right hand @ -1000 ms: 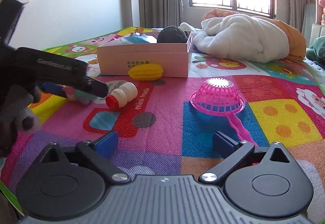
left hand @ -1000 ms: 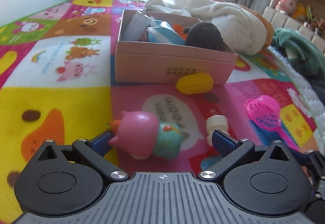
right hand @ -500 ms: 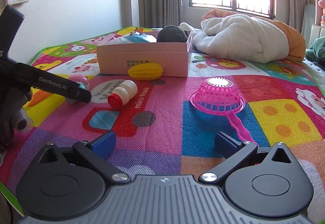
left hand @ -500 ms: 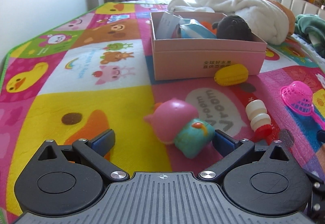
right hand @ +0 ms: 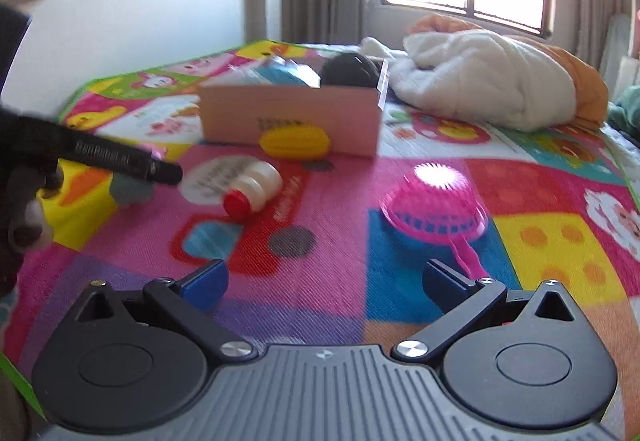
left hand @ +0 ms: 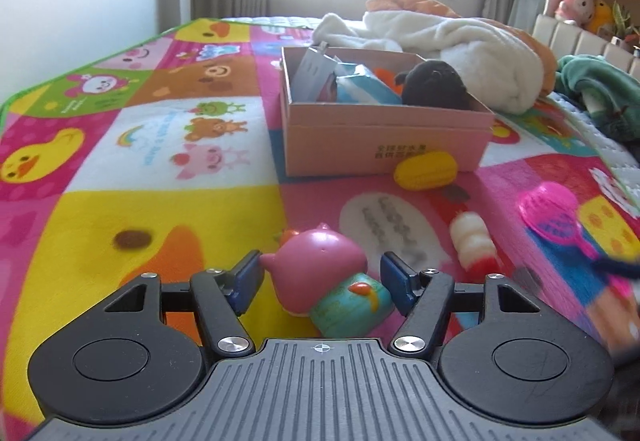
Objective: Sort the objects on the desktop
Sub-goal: 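Grasp the pink-and-green doll with the left tool while the right tool grasps the white red-capped bottle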
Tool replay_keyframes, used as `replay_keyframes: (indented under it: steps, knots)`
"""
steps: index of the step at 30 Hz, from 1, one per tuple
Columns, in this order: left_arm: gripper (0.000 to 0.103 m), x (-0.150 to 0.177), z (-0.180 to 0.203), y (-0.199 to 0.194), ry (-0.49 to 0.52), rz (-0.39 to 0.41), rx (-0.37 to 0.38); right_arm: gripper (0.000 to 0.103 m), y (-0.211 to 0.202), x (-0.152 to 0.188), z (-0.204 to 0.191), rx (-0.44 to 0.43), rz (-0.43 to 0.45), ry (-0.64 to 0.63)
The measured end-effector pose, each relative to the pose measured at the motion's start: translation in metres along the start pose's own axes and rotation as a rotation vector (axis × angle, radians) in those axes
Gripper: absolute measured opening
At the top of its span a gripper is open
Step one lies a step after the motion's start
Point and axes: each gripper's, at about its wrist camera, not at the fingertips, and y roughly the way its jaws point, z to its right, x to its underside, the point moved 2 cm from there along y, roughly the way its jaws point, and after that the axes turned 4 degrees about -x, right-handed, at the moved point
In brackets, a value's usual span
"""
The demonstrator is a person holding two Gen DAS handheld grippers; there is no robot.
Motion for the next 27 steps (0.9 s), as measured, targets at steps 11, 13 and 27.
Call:
replay_keyframes:
  steps: [11, 13, 27]
  knots:
    - [0.072, 0.032, -0.005, -0.031, -0.002, -0.048, 0.028, 0.035, 0.065, -0.047, -0.043, -0.095, -0.109, -0.098]
    - [0.075, 0.033, -0.004, -0.033, -0.002, -0.050, 0.032, 0.025, 0.064, -0.049, -0.044, -0.086, -0.112, -0.101]
    - [0.077, 0.028, 0.013, -0.041, 0.026, -0.040, 0.022, 0.025, -0.018, -0.053, -0.026, -0.110, -0.088, -0.135]
